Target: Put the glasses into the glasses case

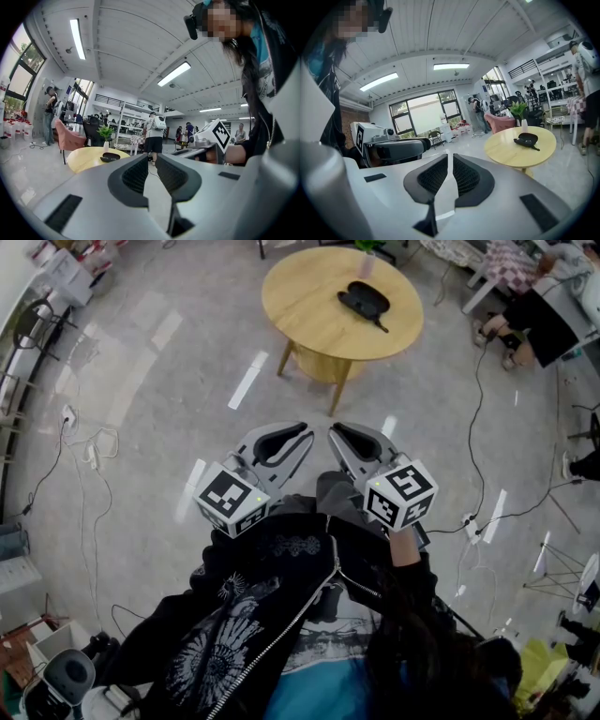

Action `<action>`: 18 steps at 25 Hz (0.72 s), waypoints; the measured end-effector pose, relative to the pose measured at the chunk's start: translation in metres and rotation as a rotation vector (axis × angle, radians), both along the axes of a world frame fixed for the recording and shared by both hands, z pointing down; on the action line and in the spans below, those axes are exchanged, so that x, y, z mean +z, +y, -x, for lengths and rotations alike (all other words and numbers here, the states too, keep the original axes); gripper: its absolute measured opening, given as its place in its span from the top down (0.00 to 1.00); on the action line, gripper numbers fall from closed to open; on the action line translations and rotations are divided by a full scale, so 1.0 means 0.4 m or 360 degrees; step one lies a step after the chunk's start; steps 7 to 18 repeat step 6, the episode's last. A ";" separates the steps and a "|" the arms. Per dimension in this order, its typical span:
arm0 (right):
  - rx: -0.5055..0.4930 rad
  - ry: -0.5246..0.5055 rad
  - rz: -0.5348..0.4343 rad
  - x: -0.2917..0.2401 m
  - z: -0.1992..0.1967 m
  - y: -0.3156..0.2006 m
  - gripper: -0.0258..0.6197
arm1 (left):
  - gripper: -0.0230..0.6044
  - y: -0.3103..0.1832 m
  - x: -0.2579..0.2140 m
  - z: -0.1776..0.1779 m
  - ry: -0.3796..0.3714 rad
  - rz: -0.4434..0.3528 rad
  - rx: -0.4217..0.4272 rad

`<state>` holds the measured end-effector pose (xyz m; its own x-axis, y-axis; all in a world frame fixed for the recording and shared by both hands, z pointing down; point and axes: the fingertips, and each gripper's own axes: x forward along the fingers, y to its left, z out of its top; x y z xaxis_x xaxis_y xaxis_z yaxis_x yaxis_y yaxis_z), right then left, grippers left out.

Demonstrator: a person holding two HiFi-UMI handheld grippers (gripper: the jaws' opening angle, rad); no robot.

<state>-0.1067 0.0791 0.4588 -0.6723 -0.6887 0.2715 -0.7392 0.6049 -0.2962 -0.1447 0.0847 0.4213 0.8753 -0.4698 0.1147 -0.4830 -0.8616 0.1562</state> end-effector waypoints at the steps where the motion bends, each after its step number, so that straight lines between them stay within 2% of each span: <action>1: -0.0001 0.0001 0.0001 0.001 0.001 0.003 0.87 | 0.88 0.003 0.000 0.001 -0.0001 0.0000 0.0000; 18: -0.0016 0.0009 0.0006 0.008 0.006 0.008 0.87 | 0.88 0.009 0.004 0.003 -0.0008 -0.0001 -0.0005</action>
